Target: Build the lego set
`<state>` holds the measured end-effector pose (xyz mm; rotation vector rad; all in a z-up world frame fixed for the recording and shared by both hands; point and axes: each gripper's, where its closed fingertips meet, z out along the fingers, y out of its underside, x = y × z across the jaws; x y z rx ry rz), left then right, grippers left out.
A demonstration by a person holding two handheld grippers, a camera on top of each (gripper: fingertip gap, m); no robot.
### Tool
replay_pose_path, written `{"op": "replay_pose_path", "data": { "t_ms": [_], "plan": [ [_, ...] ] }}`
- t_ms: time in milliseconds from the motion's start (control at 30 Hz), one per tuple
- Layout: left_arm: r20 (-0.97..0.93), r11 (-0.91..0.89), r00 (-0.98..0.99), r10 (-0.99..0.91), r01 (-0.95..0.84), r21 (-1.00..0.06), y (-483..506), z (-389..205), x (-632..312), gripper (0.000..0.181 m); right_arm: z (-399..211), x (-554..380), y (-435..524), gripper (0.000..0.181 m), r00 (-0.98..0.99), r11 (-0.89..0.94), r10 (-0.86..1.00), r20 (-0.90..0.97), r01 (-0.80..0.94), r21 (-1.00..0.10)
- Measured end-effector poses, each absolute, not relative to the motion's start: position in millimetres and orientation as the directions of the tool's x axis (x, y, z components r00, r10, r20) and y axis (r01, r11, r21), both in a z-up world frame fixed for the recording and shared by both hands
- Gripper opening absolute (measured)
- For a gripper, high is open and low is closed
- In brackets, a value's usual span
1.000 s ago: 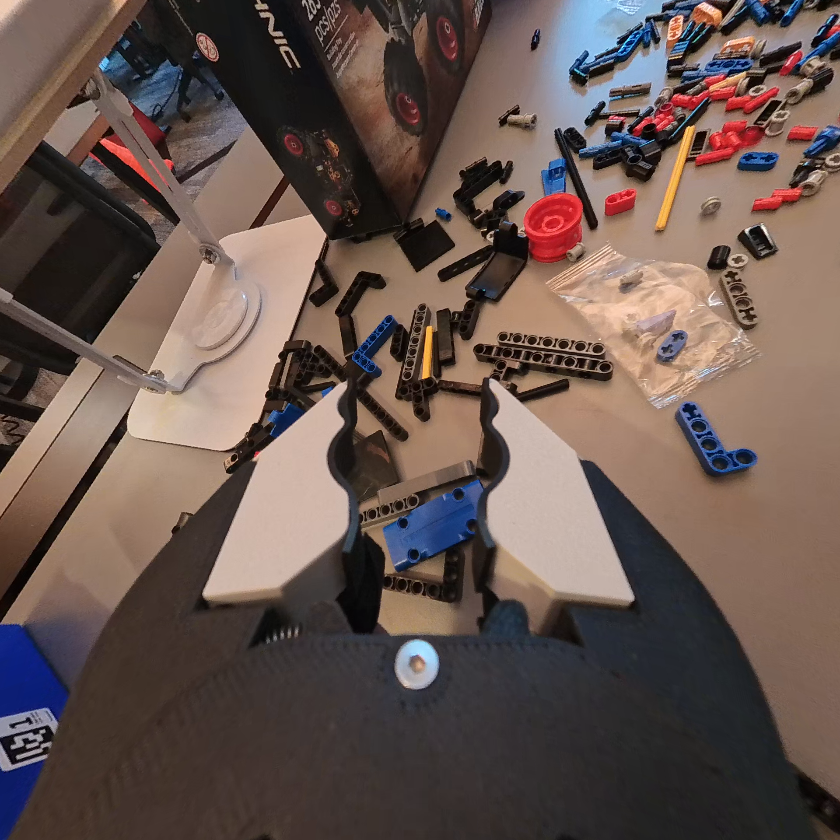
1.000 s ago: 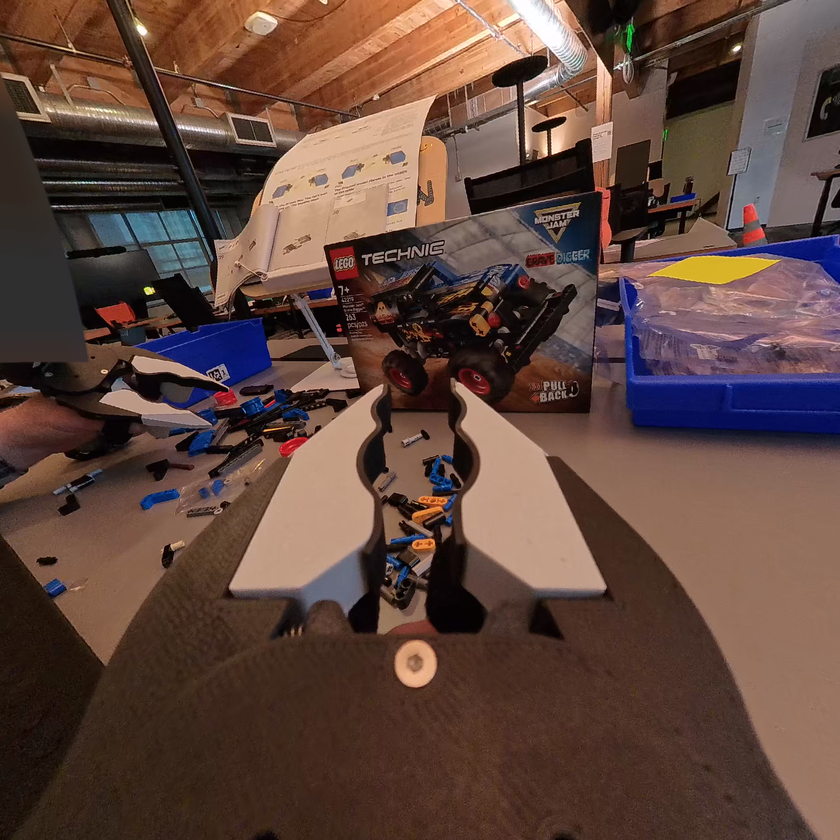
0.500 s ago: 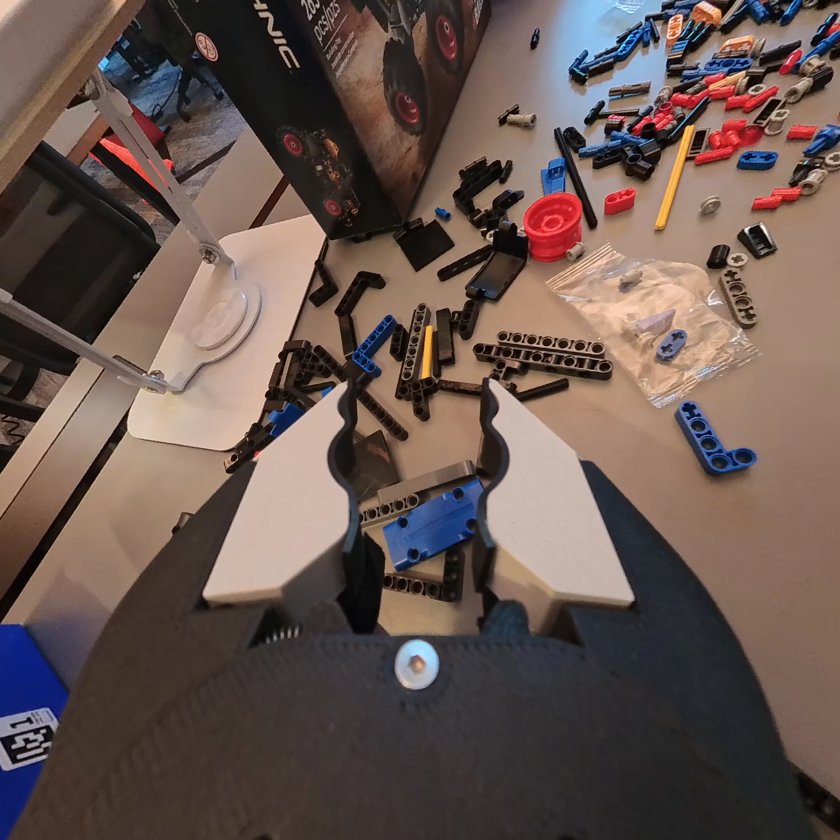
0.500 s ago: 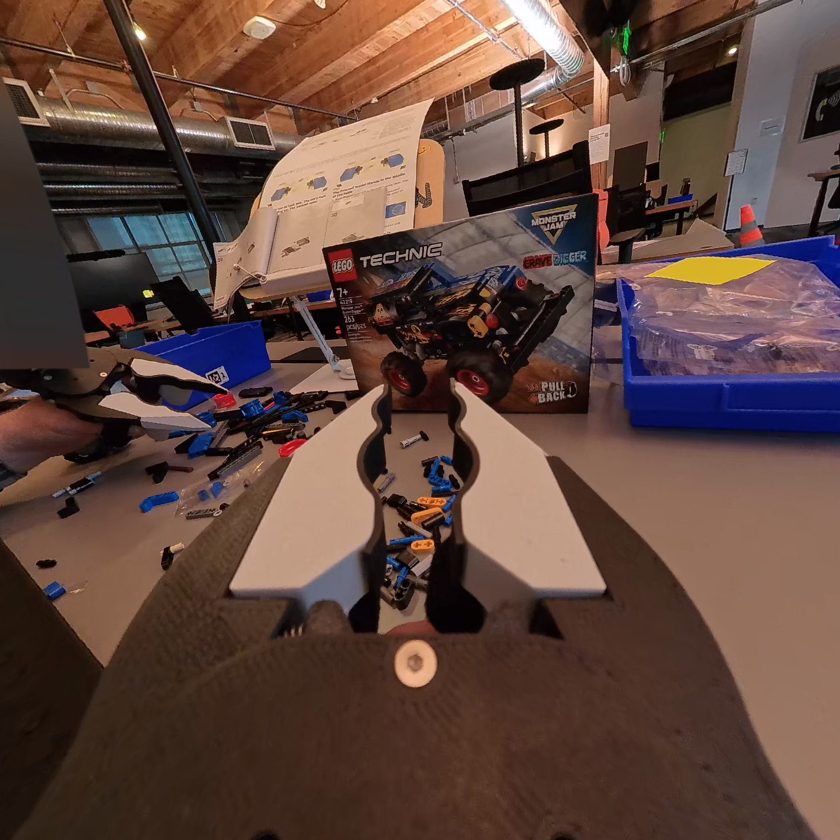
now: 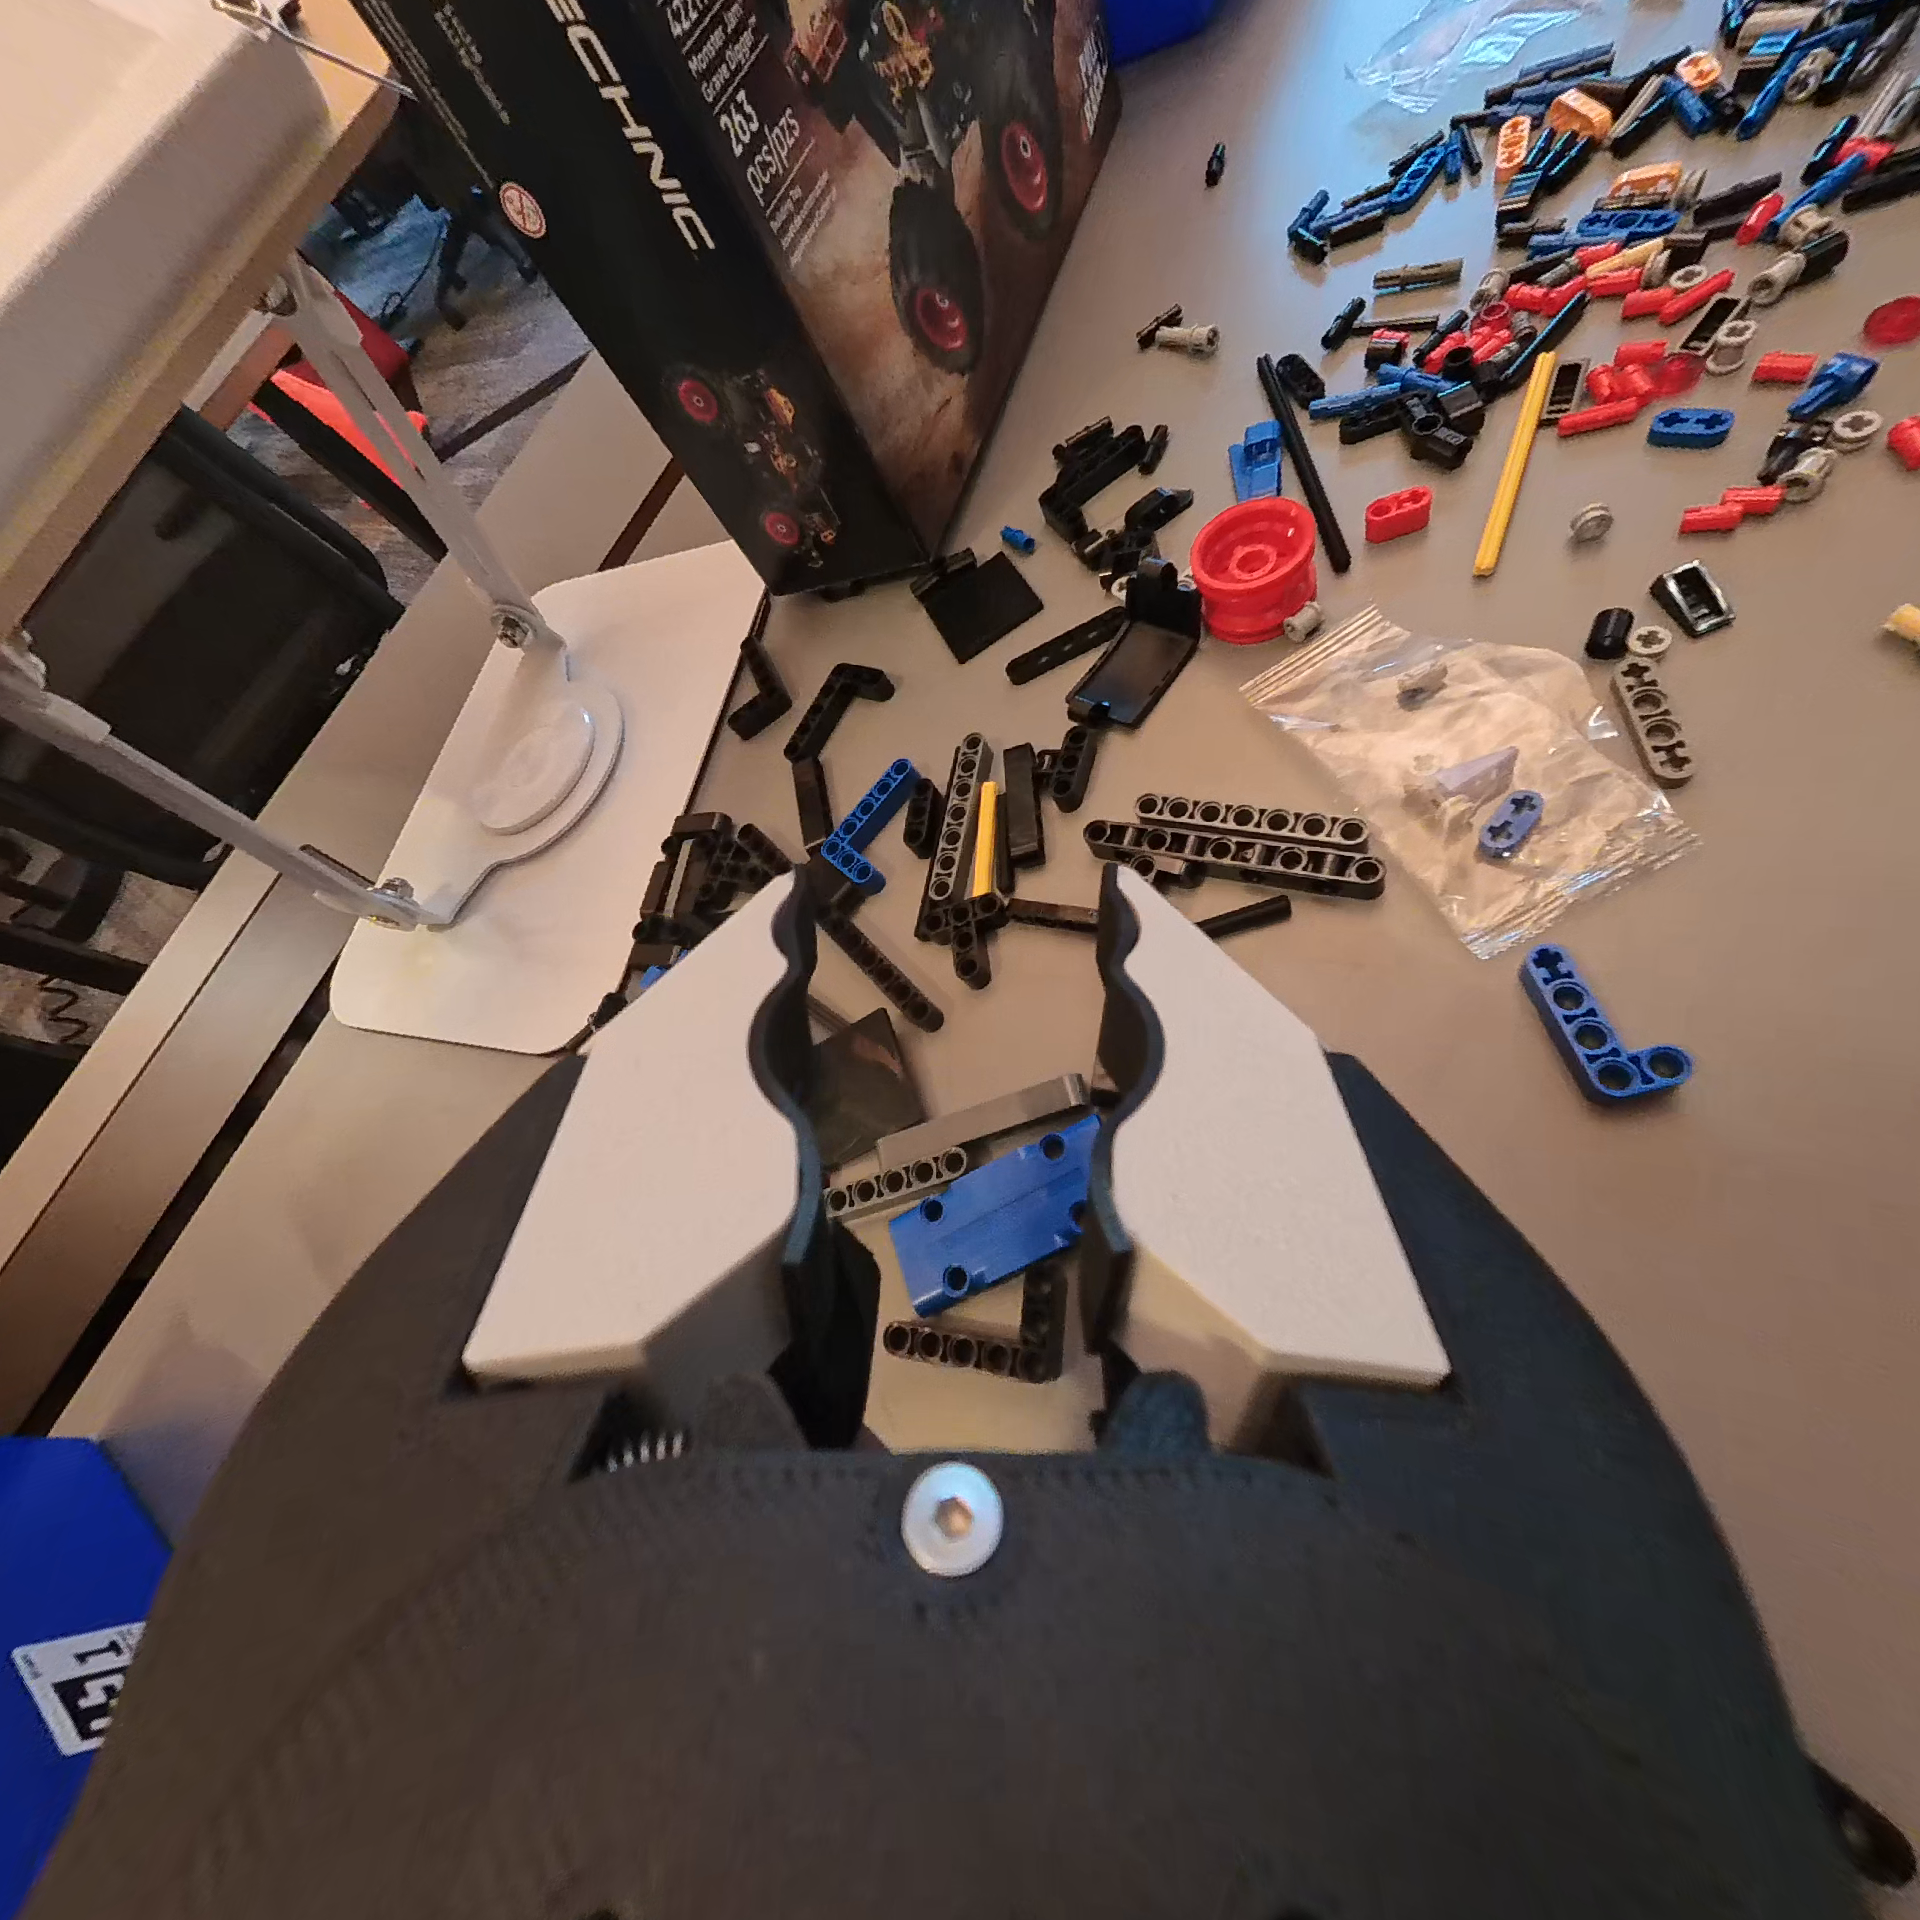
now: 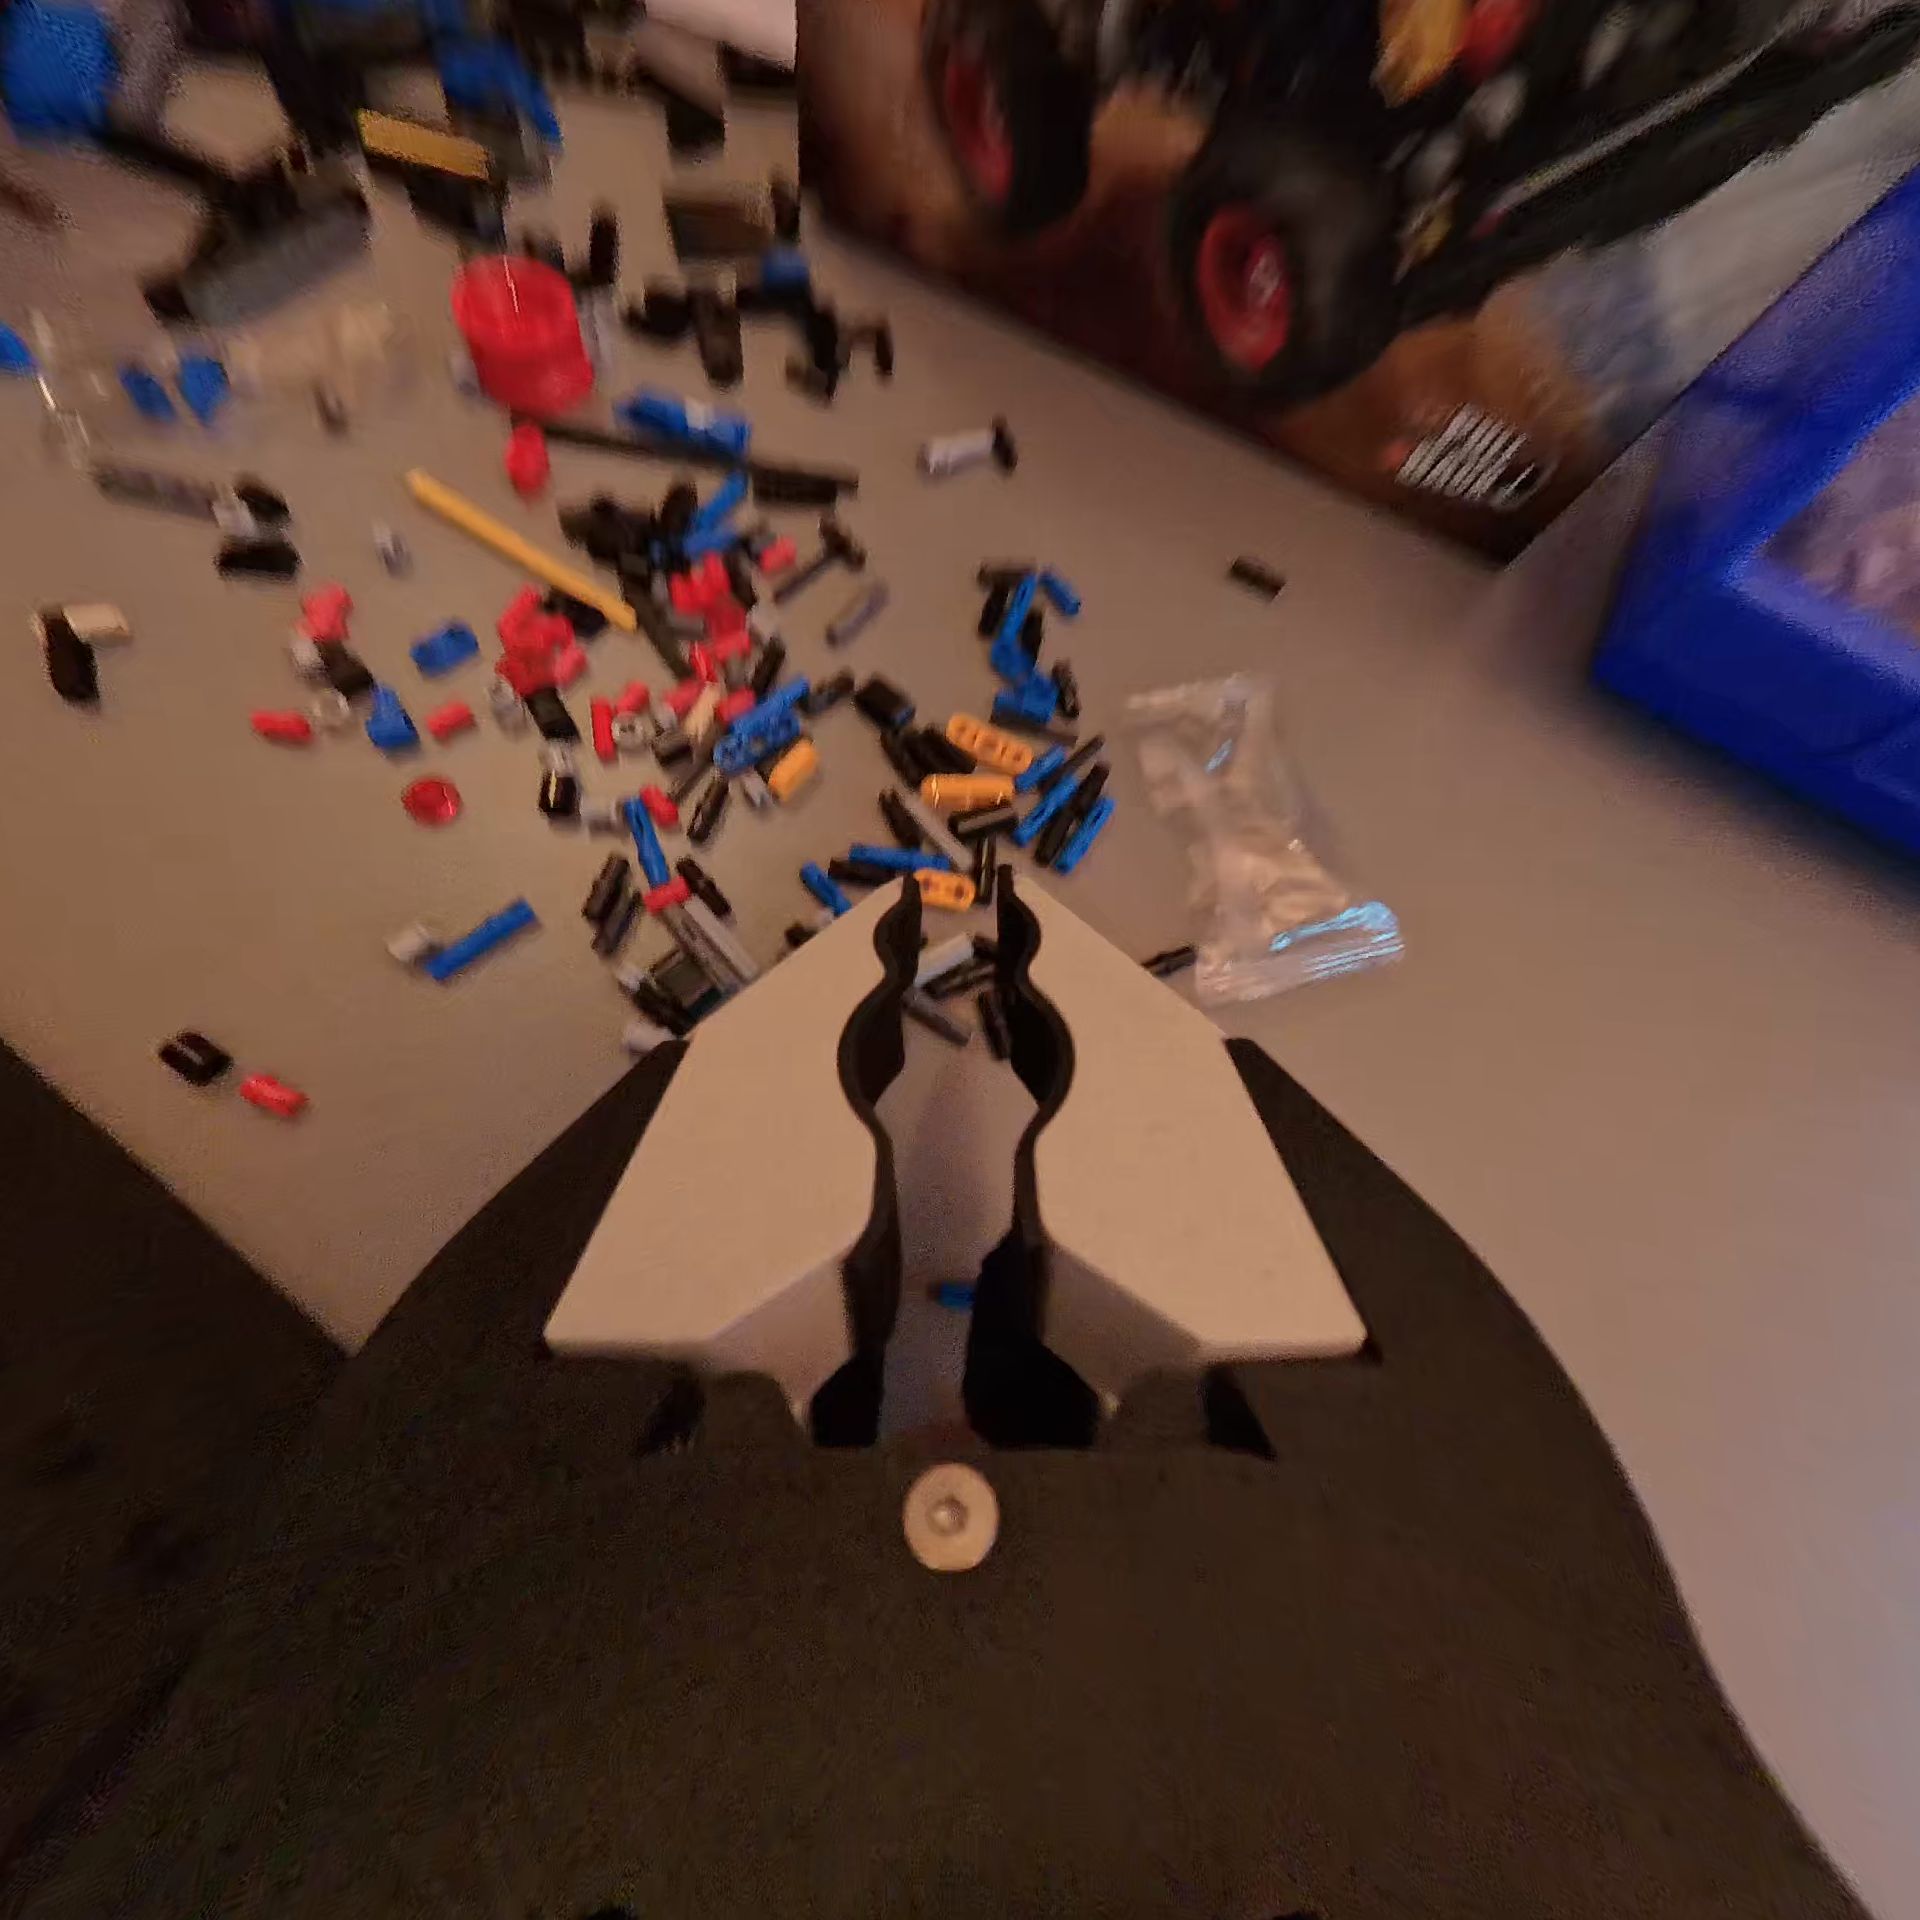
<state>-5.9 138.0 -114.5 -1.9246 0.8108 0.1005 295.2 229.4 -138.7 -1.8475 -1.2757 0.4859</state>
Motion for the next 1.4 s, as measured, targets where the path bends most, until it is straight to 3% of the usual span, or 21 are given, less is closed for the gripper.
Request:
{"op": "replay_pose_path", "data": {
  "t_ms": [200, 867, 1100, 1400],
  "plan": [
    [-0.404, -0.263, 0.767, -0.498, -0.578, -0.773, 134.0, -115.0, -4.0, 0.052, -174.2, 302.0, 222.3, 0.012, 0.363, -0.216, 0.926, 0.099, 0.729, -0.65],
    [-0.41, -0.242, 0.757, -0.509, -0.583, -0.776, 129.9, -111.4, 2.7, 0.052, -178.2, 299.2, 222.9, 0.005, 0.292, -0.169, 0.949, 0.119, 0.79, -0.59],
    [-0.432, -0.202, 0.733, -0.526, -0.601, -0.773, 128.2, -106.5, 16.9, 0.052, -137.2, 276.5, 205.3, 0.005, 0.256, -0.091, 0.956, 0.142, 0.721, -0.686],
    [-0.531, 0.015, 0.612, -0.587, -0.647, -0.762, 114.8, -91.9, 78.8, 0.052, -74.5, 179.2, 120.1, 0.005, 0.005, 0.033, 0.999, 0.042, 0.525, -0.85]
  ]
}}
